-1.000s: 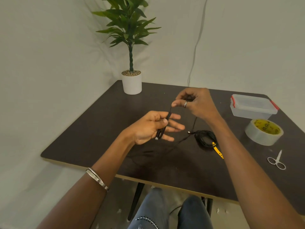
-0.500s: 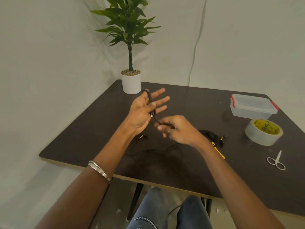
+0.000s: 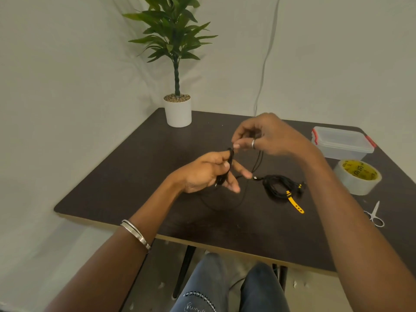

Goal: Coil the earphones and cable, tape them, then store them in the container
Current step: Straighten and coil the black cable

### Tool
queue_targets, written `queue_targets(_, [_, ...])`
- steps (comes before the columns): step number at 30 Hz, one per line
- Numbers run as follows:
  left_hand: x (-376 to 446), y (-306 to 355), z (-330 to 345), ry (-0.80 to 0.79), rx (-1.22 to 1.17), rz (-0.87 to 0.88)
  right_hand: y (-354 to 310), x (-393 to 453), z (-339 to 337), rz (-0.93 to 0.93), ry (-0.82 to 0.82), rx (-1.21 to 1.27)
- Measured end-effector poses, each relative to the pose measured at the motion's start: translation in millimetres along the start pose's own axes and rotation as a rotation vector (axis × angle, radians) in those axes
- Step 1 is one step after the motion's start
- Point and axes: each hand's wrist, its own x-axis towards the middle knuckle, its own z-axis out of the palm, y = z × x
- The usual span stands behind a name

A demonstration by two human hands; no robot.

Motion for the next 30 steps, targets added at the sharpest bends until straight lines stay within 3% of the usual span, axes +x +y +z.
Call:
queue_targets(3, [-2, -1, 5, 0.003, -0.173, -0.004, 9, 1, -5, 0.021, 0.066, 0.303])
queue_targets(6, [-2, 2, 4, -0.050, -0.315, -0.006, 22, 4, 5, 0.041, 0.130, 0.408])
queue_targets(9, [0, 6, 4, -0.071, -0.455, 0.123, 34, 6, 21, 0.028, 0.239, 0.573])
queue_targets(12, [5, 10, 2, 0.016, -0.664, 0.284, 42, 5, 46, 0.058, 0.301, 0.658])
queue_targets(16, [8, 22, -10, 0.313, -0.745, 0.381, 45, -5, 81, 0.175, 0.229, 0.676])
queue_targets(21, [7, 16, -15, 0.666, -0.712, 0.291, 37, -16, 96, 0.211, 0.100, 0.623])
queue_targets(24, [4, 11, -16, 0.694, -0.791, 0.292, 34, -19, 95, 0.173, 0.068, 0.615])
queue_targets(30, [-5, 19, -34, 0.630, -0.973, 0.402, 43, -29, 88, 0.296, 0.067, 1.068])
